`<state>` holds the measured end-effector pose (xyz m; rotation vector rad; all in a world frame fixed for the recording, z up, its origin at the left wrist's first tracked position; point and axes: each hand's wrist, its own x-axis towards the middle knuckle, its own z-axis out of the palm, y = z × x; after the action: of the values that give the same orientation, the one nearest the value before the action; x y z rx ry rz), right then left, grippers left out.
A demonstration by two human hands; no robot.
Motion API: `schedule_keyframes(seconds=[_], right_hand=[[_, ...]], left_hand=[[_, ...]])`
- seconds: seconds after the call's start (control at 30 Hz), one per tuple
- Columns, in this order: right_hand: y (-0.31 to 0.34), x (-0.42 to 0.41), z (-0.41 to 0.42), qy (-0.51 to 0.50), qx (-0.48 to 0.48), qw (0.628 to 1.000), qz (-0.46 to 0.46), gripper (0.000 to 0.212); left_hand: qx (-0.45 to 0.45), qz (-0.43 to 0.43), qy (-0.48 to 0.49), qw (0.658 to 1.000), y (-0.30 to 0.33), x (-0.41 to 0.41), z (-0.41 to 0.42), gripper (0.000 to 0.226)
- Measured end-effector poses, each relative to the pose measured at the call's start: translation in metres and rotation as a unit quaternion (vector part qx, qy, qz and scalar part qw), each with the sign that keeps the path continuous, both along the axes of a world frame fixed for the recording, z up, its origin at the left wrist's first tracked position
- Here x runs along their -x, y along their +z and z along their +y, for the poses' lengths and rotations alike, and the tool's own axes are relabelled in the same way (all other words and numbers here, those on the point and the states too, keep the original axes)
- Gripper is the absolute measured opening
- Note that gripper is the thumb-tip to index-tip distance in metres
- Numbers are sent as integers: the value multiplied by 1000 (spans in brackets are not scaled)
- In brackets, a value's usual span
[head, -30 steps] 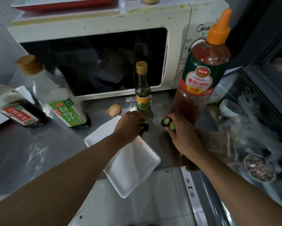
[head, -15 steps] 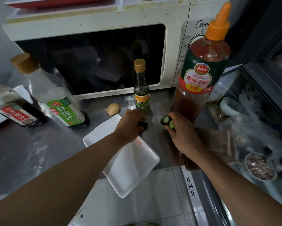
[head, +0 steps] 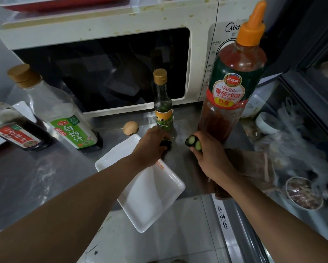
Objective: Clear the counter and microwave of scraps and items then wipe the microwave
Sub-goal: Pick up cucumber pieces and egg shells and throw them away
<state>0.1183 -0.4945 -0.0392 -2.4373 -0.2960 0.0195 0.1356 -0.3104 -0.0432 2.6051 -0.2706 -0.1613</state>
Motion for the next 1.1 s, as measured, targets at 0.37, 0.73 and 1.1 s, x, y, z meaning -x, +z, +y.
schedule_keyframes(seconds=[0.37, 0.73, 1.1], right_hand=[[16, 4, 5, 3, -7, 1000, -2, 24], [76, 14, 9, 13, 1, 998, -53, 20], [150, 39, 6, 50, 7, 988, -145, 20]], left_hand=[[43, -12, 37, 998, 21, 9, 2, 28], [22, -64, 29, 997, 81, 29, 10, 23], [42, -115, 38, 992, 162, 63, 11, 23]])
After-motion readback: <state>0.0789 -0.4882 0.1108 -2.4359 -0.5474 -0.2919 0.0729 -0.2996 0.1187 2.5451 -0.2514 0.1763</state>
